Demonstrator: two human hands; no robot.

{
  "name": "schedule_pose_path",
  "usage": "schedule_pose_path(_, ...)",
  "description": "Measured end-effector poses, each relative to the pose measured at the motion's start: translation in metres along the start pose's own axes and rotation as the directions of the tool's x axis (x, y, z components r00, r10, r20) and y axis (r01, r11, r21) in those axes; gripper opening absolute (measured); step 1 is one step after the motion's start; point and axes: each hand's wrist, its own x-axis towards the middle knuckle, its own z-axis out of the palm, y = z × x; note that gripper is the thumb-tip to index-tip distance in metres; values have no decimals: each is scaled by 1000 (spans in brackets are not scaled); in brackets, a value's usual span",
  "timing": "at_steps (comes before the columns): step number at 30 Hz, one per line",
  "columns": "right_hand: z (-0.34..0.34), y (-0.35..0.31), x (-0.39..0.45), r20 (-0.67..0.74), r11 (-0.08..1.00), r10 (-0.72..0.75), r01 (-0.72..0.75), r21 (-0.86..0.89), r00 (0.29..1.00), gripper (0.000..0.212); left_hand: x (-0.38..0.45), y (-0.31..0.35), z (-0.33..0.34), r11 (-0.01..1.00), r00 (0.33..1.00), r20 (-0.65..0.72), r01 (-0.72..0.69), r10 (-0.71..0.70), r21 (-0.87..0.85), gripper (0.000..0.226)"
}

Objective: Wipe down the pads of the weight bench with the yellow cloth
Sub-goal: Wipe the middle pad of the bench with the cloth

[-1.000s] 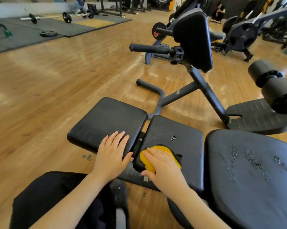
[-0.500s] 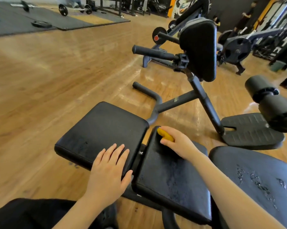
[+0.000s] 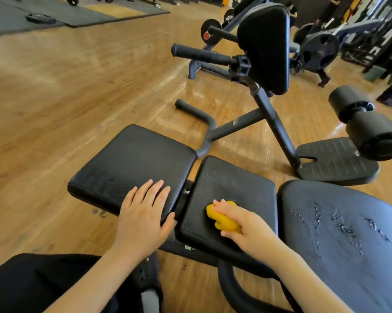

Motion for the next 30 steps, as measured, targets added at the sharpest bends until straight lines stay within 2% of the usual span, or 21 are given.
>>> schedule_pose_path(3, 8, -5, -19, 5, 999, -25, 25, -31, 1000, 57, 0, 2, -2, 1000, 1000, -7, 8, -8, -5, 58)
schedule_pose_path(5, -1, -8, -19, 12, 996, -13, 12, 85, 1000, 55, -1, 2, -3, 1000, 1000, -10, 11, -11, -4, 59)
schedule_pose_path(7, -19, -5, -7, -102, 980, 32, -12, 198, 994, 55, -2, 1, -1, 1000, 1000, -5, 10, -10, 2, 59)
schedule_pose_path(8, -29, -1, 5, -182, 979, 74, -36, 201, 981, 56, -3, 1, 0, 1000, 1000, -2, 10, -10, 9, 60)
schedule_pose_path(10, -49, 11, 32, -270, 979, 174, -137, 152, 947, 56, -4, 0, 1, 1000, 1000, 2, 7, -7, 21, 60)
schedule_pose_path(12, -60, 21, 59, -250, 961, 274, -258, 94, 929, 62, -4, 0, 2, 1000, 1000, -3, 1, -1, 21, 59)
schedule_pose_path(14, -56, 30, 72, -204, 954, 299, -297, 40, 932, 64, -4, 0, 1, 1000, 1000, -9, -4, 4, 21, 59)
schedule_pose_path(20, -27, 36, 58, -294, 956, 293, -278, 93, 910, 53, -1, 1, 2, 1000, 999, -45, -4, 3, -16, 56)
schedule_pose_path(27, 12, -3, -24, -210, 991, 136, -135, 20, 968, 52, -1, 1, 0, 999, 997, -71, 17, -21, -52, 56)
schedule_pose_path(30, 26, -8, -55, -173, 997, 59, -49, 65, 983, 56, -1, 4, -1, 998, 998, -63, 18, -22, -58, 58)
